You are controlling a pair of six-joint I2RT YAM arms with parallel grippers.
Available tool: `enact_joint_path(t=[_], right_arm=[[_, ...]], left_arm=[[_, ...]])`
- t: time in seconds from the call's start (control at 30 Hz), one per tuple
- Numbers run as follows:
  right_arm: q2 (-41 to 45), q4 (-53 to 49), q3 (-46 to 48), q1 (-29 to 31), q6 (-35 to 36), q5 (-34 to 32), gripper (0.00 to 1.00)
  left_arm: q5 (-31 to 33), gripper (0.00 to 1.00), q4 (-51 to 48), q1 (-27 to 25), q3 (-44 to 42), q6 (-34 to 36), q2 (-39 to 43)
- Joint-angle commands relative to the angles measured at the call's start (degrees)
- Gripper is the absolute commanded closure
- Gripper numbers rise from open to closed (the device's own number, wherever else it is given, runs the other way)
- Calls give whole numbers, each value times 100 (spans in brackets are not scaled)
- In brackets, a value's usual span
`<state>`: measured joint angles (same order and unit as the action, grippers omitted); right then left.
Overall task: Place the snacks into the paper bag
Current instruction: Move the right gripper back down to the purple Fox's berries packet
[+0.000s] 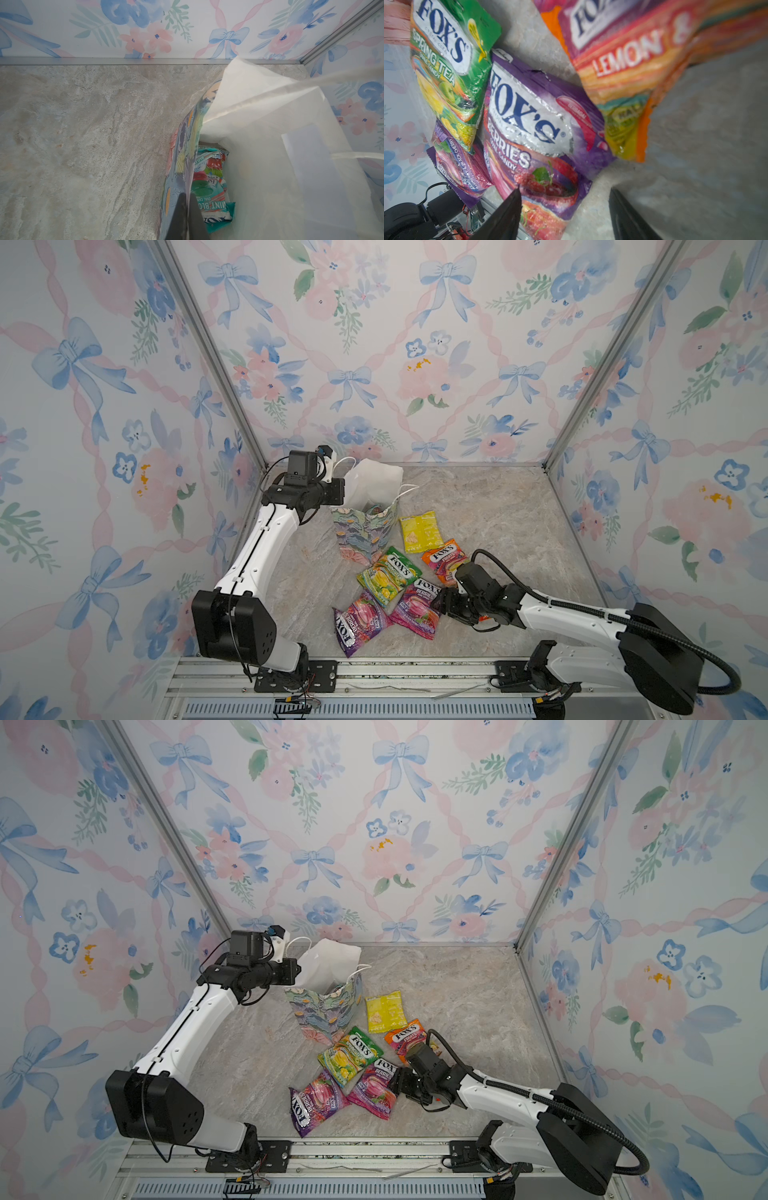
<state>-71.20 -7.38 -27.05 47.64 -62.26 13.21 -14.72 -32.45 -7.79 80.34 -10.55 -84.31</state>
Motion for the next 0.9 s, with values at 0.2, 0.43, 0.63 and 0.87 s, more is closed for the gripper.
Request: enact_joint_path(t=[0.2, 0.43, 0.63, 0.87], right_arm=[[-448, 834, 51, -150, -154, 257, 36], [-467, 1004, -64, -208, -124, 276, 52], [-505, 1220, -72, -254, -161, 313, 71], [-415, 1166, -115, -271, -67, 301, 85]], left_arm=[[-36, 100, -60, 30, -93, 52, 1], [-53, 100, -64, 32, -89, 61, -14], [-48, 100, -64, 32, -95, 61, -15], [-44, 100, -60, 37, -96, 60, -17]])
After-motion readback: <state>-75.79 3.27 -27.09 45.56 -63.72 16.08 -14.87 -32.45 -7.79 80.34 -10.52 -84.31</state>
